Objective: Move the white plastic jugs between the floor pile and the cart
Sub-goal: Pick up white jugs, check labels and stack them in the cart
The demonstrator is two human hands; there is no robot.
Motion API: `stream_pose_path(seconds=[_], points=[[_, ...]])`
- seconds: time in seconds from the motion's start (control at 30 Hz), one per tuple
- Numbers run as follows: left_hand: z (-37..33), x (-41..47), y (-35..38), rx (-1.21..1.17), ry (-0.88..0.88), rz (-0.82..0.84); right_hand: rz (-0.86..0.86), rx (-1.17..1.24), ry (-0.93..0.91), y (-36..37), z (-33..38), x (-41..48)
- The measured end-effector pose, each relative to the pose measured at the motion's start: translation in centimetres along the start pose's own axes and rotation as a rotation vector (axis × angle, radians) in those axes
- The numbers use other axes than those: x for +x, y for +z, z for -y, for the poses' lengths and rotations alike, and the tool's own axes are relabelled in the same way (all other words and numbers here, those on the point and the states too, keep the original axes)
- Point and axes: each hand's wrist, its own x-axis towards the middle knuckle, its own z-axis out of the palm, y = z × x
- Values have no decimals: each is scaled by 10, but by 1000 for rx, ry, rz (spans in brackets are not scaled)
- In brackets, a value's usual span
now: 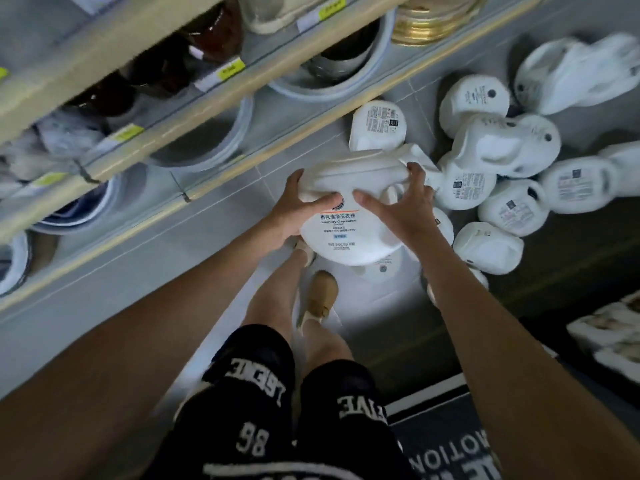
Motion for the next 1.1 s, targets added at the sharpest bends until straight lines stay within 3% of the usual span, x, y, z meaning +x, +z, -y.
stream_pose_path(seconds=[0.23, 0.5, 0.8, 1.1], points=[[13, -118, -49, -113, 147, -117, 108, -95, -164, 6, 55, -96], [54, -239, -135, -249, 281, -328, 325, -211, -335, 81, 130, -188], [176, -384, -270, -389, 308, -601, 504, -319, -591, 256, 182, -322], [332, -520, -395, -535, 312, -815, 684, -364, -690, 455, 185, -468]])
